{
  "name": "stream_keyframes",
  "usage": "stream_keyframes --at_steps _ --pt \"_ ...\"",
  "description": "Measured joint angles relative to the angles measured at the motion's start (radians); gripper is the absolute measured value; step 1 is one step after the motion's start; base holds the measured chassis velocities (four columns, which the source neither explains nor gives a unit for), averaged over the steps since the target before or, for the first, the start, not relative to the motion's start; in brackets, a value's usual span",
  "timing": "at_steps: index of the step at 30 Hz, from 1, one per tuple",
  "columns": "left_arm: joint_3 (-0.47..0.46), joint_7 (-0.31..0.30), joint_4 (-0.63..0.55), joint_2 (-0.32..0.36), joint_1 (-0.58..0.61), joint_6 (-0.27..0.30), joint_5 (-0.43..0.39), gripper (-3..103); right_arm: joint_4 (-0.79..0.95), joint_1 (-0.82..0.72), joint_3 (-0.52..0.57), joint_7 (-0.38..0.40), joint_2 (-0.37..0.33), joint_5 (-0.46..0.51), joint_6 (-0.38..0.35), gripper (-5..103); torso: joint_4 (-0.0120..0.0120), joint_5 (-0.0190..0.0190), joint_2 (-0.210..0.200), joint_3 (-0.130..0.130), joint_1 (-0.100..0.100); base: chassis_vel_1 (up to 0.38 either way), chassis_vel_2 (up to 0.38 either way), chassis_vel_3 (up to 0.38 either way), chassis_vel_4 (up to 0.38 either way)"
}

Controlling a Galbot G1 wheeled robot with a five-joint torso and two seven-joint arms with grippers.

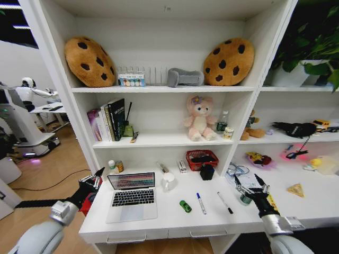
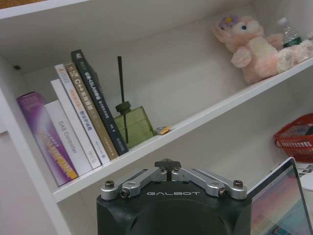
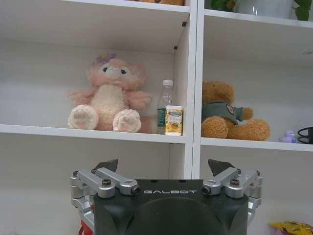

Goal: Organize the objects on the table.

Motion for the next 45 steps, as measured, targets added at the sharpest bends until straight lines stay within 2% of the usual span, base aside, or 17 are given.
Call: stream_keyframes --at_steps 3,11,19,26,29,30,32,33,36,42,45 --pt "0.097 -0.005 0.029 0.066 -0.075 0.006 -0.018 0 0.003 -0.001 0.003 0.002 0.001 -0.001 -0.003 100 -0.0002 -0.0001 0.0 0.0 0.0 0.0 0.0 0.0 0.0" --pt "0.226 -0.002 0.078 0.13 -0.133 0.006 -0.024 0 0.003 -0.005 0.003 0.003 0.021 -0.013 -0.004 100 0.0 -0.0001 0.0 0.0 0.0 0.0 0.0 0.0 0.0" --pt "0.301 0.004 0.11 0.189 -0.207 0.006 -0.051 0 0.001 -0.004 -0.001 0.005 0.034 -0.02 -0.007 100 0.0 0.0 0.0 0.0 0.0 0.0 0.0 0.0 0.0" --pt "0.389 0.003 0.126 0.238 -0.323 0.01 -0.09 0 -0.007 -0.007 -0.001 0.005 0.046 -0.027 -0.006 100 0.0001 0.0 0.0 0.0 0.0 0.0 0.0 0.0 0.0" --pt "0.509 0.006 0.152 0.264 -0.444 0.012 -0.098 0 -0.014 -0.008 -0.002 0.005 0.053 -0.03 -0.005 100 -0.0001 -0.0001 0.0 0.0 0.0 0.0 0.0 0.0 0.0" --pt "0.509 0.006 0.152 0.264 -0.444 0.012 -0.098 0 -0.014 -0.008 -0.002 0.005 0.053 -0.03 -0.005 100 -0.0001 -0.0001 0.0 0.0 0.0 0.0 0.0 0.0 0.0" --pt "0.614 0.01 0.176 0.279 -0.537 0.012 -0.101 0 -0.017 -0.008 -0.002 0.005 0.056 -0.03 -0.005 100 0.0 0.0 0.0 0.0 0.0 0.0 0.0 0.0 0.0" --pt "0.614 0.01 0.176 0.279 -0.537 0.012 -0.101 0 -0.017 -0.008 -0.002 0.005 0.056 -0.03 -0.005 100 0.0 0.0 0.0 0.0 0.0 0.0 0.0 0.0 0.0" --pt "0.717 0.015 0.201 0.289 -0.632 0.013 -0.109 0 -0.021 -0.01 -0.002 0.005 0.061 -0.031 -0.002 100 0.0 0.0001 0.0 0.0 0.0 0.0 0.0 0.0 0.0" --pt "0.84 0.02 0.245 0.291 -0.761 0.016 -0.138 0 -0.025 -0.013 -0.002 0.004 0.07 -0.034 0.002 100 0.0001 -0.0001 0.0 0.0 0.0 0.0 0.0 0.0 0.0" --pt "0.864 0.022 0.257 0.291 -0.79 0.016 -0.142 0 -0.026 -0.013 -0.002 0.004 0.071 -0.034 0.003 100 0.0001 0.0 0.0 0.0 0.0 0.0 0.0 0.0 0.0"
